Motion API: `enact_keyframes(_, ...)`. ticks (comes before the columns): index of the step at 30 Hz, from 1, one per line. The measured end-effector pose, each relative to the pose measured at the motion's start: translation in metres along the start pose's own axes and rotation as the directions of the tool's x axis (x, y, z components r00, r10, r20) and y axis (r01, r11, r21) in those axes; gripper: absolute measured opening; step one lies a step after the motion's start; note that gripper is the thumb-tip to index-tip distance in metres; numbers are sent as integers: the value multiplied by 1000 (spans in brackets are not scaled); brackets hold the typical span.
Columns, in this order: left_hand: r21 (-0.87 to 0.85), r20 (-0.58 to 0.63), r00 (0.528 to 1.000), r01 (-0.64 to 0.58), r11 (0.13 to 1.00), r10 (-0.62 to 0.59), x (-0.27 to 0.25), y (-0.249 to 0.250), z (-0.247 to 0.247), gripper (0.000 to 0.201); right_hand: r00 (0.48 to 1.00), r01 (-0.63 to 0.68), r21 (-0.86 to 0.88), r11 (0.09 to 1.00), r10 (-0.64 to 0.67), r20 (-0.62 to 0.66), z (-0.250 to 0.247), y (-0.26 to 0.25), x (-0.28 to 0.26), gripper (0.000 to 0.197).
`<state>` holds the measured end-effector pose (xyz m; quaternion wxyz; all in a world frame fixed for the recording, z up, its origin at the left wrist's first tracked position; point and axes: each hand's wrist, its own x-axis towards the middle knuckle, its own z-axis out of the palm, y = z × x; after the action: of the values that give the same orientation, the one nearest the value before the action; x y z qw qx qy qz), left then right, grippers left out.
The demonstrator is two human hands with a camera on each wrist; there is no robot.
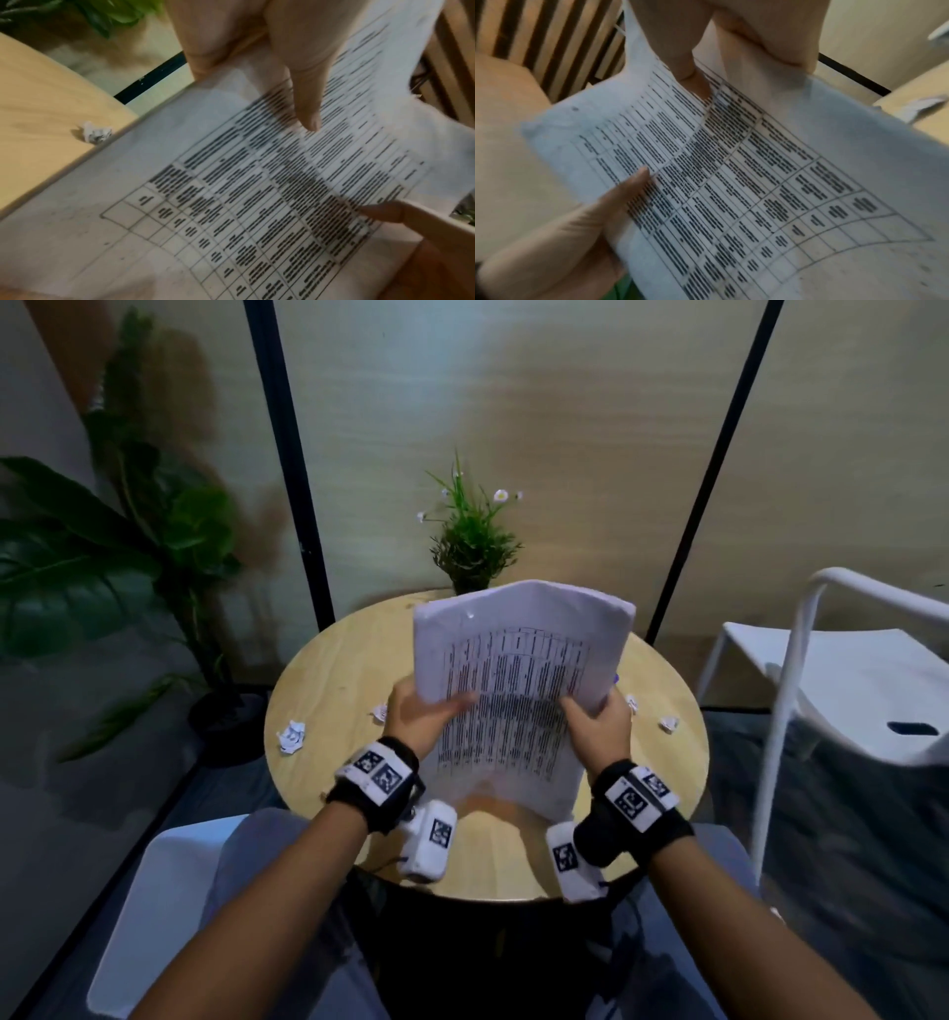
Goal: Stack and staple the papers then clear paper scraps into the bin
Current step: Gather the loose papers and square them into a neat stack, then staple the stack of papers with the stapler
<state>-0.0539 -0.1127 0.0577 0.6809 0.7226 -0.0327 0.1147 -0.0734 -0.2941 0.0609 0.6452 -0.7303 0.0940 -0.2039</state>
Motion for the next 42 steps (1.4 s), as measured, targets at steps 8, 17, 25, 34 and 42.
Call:
enact_keyframes(8,-80,-38,997,-63,995,60,22,17,-6,31,990,131,134,982,-137,30,3,-21,17,26)
enact_keyframes(17,44,2,997,77,996,-77,15,-26,-6,17,996,-87,53,995,85,34,10,33,11,23)
enact_keyframes(25,-130,-31,998,41,991,-45,17,3,-2,15,997,65,106,992,-69,29,8,31,23,30)
enact_keyframes(34,-114,-19,999,-41,993,39,26,21,-8,9,984,-59,102,993,41,176,5,50,21,35)
enact_keyframes(42,-95,-189,979,-93,991,74,75,32,-17,18,827,-117,-590,799,407,387,-1,60,91,65)
